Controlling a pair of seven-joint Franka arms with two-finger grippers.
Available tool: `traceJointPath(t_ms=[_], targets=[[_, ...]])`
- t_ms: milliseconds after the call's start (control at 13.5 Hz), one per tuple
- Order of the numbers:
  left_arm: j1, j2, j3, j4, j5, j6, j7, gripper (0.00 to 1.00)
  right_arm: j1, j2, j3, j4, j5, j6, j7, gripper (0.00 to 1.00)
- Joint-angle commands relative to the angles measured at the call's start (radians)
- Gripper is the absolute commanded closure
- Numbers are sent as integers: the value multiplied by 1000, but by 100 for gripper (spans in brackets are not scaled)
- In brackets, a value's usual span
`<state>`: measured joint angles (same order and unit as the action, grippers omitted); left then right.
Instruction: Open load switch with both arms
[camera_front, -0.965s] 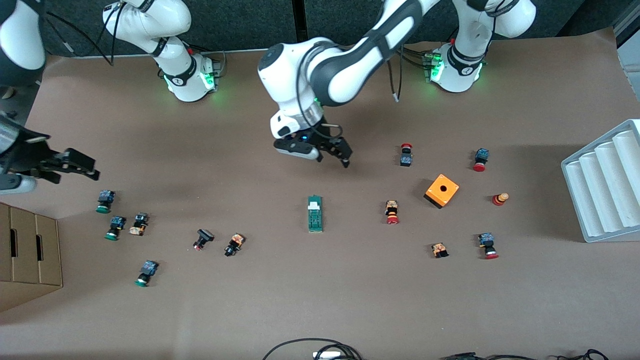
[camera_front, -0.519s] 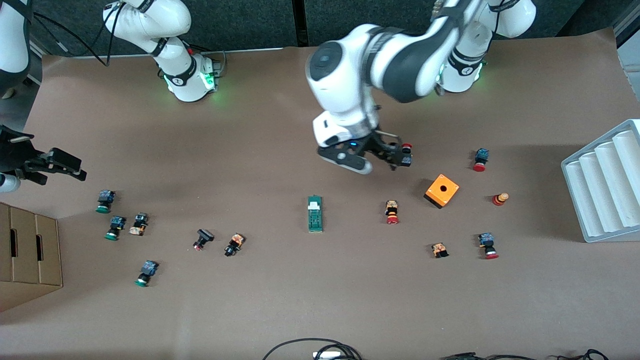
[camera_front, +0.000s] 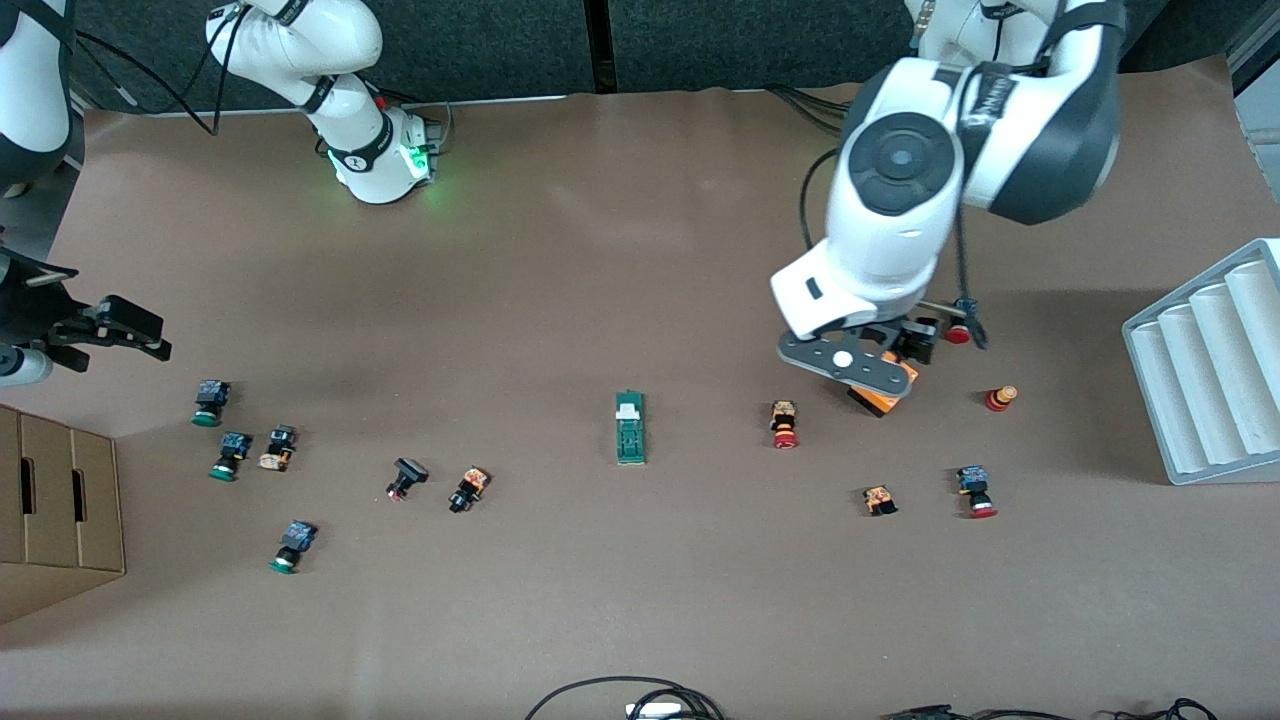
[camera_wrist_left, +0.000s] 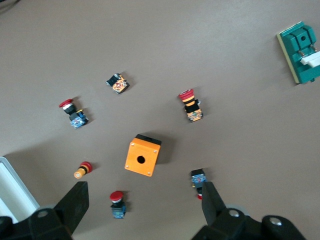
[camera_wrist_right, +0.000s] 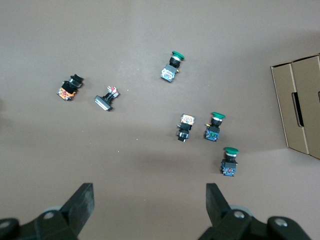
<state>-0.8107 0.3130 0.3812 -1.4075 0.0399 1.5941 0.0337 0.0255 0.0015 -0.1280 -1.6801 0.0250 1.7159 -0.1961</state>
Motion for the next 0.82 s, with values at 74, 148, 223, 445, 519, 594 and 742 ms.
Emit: traceJointPath(t_ms=[74, 148, 223, 445, 519, 594, 742], targets=[[-15, -29, 12, -13, -11, -16, 28, 0, 2, 1, 2, 20, -25, 4, -8, 0], [-13, -31, 13, -13, -6, -17, 25, 0, 4, 2, 4, 25, -25, 4, -6, 0], [-13, -32, 22, -13, -6, -19, 23, 0, 4, 3, 5, 25, -25, 5, -9, 0], [-13, -41, 62, -13, -14, -22, 26, 0, 4, 5, 5, 25, -22, 7, -11, 0], [-12, -48, 62, -14, -12, -25, 20, 0, 4, 5, 5, 25, -20, 7, -11, 0], [-10, -49, 55, -14, -12, -26, 15, 0, 4, 5, 5, 25, -20, 8, -11, 0], [-8, -63, 58, -16, -8, -26, 17, 0, 4, 5, 5, 25, -20, 8, -13, 0]])
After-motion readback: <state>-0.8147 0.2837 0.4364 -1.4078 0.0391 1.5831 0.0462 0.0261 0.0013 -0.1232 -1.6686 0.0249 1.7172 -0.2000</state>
